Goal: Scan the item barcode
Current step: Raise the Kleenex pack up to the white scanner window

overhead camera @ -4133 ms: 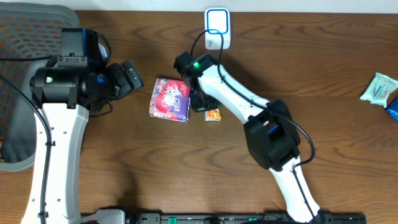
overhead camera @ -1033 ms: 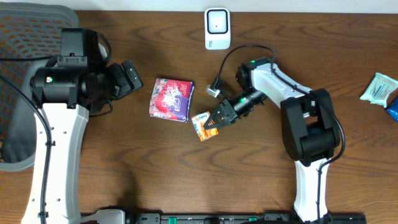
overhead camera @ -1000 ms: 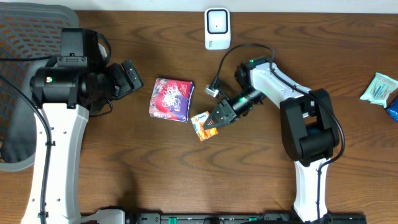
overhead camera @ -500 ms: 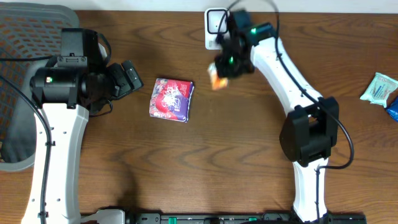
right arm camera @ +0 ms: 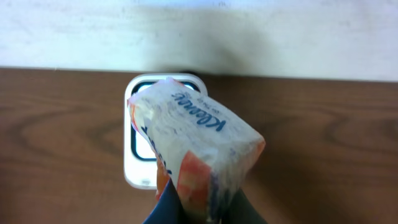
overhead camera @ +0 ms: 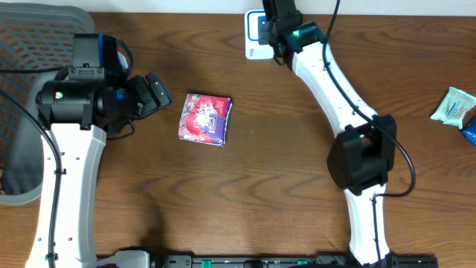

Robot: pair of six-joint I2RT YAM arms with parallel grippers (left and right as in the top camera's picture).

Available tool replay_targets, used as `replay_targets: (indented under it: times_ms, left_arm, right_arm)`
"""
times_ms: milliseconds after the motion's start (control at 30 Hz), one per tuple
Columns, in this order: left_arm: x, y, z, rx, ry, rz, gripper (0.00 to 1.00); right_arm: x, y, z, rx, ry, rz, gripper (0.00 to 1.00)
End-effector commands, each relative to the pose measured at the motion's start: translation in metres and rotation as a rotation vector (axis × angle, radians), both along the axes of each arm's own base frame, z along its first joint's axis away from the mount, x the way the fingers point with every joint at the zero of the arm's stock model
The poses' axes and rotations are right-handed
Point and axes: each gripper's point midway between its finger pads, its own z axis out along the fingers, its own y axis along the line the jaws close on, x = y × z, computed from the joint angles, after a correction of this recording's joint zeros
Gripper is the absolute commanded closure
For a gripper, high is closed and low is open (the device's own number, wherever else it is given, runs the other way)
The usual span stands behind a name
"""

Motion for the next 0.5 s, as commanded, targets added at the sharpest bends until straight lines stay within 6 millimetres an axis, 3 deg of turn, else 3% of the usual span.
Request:
replay_targets:
  times_ms: [0, 233, 400, 467]
  left_arm:
    - [0.0, 0.002, 0.002, 0.009, -0.007, -0.002, 0.02]
    - [0.0, 0.002, 0.002, 0.009, -0.007, -0.002, 0.02]
    - [0.0, 0.002, 0.002, 0.009, -0.007, -0.002, 0.02]
    - [0.0, 0.002, 0.002, 0.009, -0.007, -0.002, 0.02]
  right_arm:
    - [0.01, 0.001, -0.001, -0.025, -0.045, -0.017, 0.99]
    - [0.015, 0.006, -0.023, -0.041, -0.033, -0.025, 0.99]
    - [0.017, -0.041, 0.001, -0.071, -0.052, -0.179, 0.99]
    - [0.013, -0.075, 0.016, -0.119, -0.043, -0.256, 0.99]
